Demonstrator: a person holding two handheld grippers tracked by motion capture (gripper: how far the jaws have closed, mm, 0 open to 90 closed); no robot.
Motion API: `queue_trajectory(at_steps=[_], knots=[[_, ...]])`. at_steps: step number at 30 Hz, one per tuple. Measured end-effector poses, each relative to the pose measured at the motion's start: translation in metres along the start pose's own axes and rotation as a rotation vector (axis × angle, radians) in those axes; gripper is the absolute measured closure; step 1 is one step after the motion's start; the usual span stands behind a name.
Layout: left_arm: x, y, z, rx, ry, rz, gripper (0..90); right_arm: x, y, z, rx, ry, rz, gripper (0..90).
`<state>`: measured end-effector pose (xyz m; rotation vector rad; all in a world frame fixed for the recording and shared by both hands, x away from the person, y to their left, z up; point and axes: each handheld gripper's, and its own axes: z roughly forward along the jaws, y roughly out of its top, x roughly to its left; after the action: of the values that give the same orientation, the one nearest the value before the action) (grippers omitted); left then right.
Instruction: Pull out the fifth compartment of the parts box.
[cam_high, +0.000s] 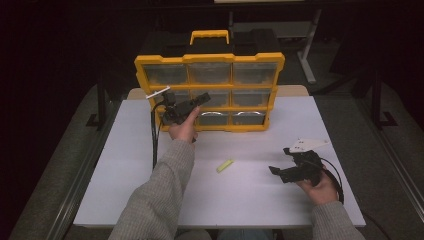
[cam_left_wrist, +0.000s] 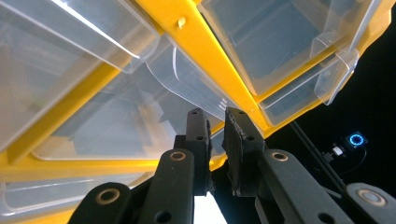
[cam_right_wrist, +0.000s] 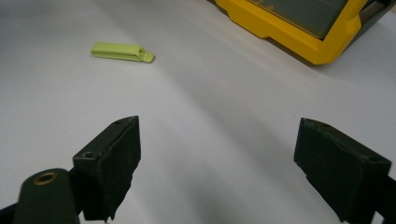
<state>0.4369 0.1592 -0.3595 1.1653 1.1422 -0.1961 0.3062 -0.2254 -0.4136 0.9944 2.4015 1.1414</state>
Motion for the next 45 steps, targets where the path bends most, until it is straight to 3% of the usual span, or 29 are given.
queue_trajectory(at_steps=[11, 19, 35, 40, 42, 45], knots=[[-0.006, -0.004, -0.011, 0.036, -0.018, 0.003, 79.4, -0.001, -0.002, 0.002, 0.02, 0.006, 0.008, 13.6], [-0.01, -0.01, -0.021, 0.062, -0.054, 0.014, 79.4, 0.0, -0.002, 0.002, 0.023, 0.005, 0.001, 13.7], [-0.02, -0.02, -0.037, 0.104, -0.065, 0.034, 79.4, 0.001, -0.003, 0.003, 0.033, 0.011, 0.001, 13.6], [-0.022, -0.02, -0.038, 0.112, -0.04, 0.083, 80.0, 0.002, -0.003, 0.005, 0.04, 0.018, 0.0, 13.7], [-0.021, -0.021, -0.039, 0.139, -0.023, 0.112, 74.9, 0.003, -0.002, 0.005, 0.039, 0.021, -0.004, 13.6], [-0.024, -0.024, -0.043, 0.203, -0.007, 0.196, 69.0, 0.003, -0.003, 0.005, 0.041, 0.025, -0.003, 13.7]])
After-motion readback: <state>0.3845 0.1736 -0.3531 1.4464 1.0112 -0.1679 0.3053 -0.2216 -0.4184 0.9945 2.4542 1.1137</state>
